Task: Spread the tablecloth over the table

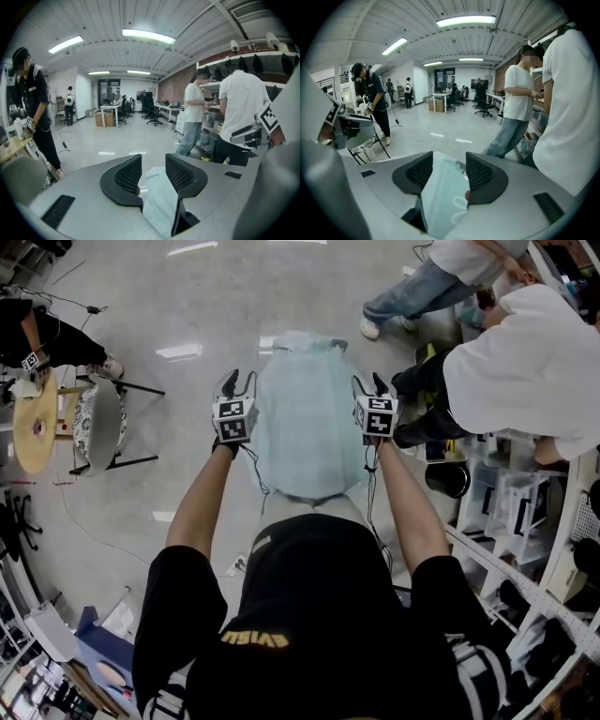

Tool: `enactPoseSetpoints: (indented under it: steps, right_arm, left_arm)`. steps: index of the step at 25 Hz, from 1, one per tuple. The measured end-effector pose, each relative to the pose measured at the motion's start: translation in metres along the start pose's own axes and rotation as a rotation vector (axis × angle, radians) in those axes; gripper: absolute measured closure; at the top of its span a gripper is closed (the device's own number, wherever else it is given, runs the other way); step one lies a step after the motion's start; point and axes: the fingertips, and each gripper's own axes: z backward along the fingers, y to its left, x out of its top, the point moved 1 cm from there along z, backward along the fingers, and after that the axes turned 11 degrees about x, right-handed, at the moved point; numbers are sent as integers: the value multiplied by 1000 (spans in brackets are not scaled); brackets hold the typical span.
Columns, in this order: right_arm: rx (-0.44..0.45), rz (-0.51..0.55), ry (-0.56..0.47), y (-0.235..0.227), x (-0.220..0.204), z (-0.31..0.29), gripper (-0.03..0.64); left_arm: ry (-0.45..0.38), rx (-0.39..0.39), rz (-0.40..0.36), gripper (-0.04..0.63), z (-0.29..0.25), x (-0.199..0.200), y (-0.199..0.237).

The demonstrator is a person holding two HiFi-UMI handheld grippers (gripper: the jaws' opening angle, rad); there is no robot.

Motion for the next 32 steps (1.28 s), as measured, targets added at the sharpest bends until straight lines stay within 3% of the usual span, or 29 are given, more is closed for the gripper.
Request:
enactPoseSetpoints:
  steps: [6,13,17,27,32]
  right_arm:
    - [77,12,39,45,-39,-6,400]
    - [200,98,93,125,-59,-35,405]
    - [262,139,131,162,-74,-48,405]
    - [373,174,176,237,-96,-90,410]
    - [415,165,178,268,-101,-106,410]
  left_arm:
    - [53,52,35,428,16,-52,34]
    - [143,88,62,428,10,-120,73]
    - [171,110,113,462,4,-150,96]
    - [262,13,213,460,-18,-220,87]
    - [308,-45,282,343,-20,-248,68]
